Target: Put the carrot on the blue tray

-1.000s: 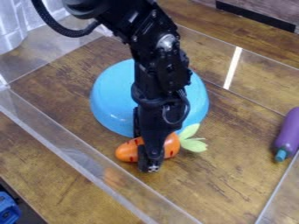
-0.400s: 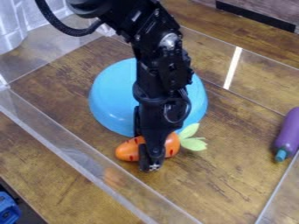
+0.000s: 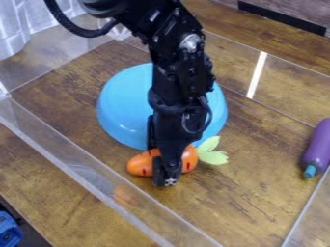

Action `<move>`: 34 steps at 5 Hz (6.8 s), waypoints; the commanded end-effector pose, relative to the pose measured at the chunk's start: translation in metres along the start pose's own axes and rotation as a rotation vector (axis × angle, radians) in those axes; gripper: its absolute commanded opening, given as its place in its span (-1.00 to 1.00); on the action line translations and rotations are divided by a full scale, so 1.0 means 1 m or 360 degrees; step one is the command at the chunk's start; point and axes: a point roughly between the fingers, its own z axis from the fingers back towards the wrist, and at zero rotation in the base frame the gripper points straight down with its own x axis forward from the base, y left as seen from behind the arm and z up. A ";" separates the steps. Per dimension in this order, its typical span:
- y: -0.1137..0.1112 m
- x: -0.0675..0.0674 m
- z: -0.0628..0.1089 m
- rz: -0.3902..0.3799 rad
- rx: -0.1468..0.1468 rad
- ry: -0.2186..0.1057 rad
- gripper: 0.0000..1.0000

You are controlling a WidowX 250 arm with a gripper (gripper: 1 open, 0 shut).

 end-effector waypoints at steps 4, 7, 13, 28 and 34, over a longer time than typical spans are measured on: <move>0.010 0.009 0.012 0.0021 0.0030 -0.0070 -1.00; 0.010 0.011 0.015 0.0024 0.0008 -0.0097 -1.00; 0.009 0.014 0.007 0.0036 -0.0030 -0.0121 -1.00; 0.016 0.008 0.004 0.0063 -0.0086 -0.0078 -1.00; 0.016 0.010 0.003 0.0065 -0.0107 -0.0097 -1.00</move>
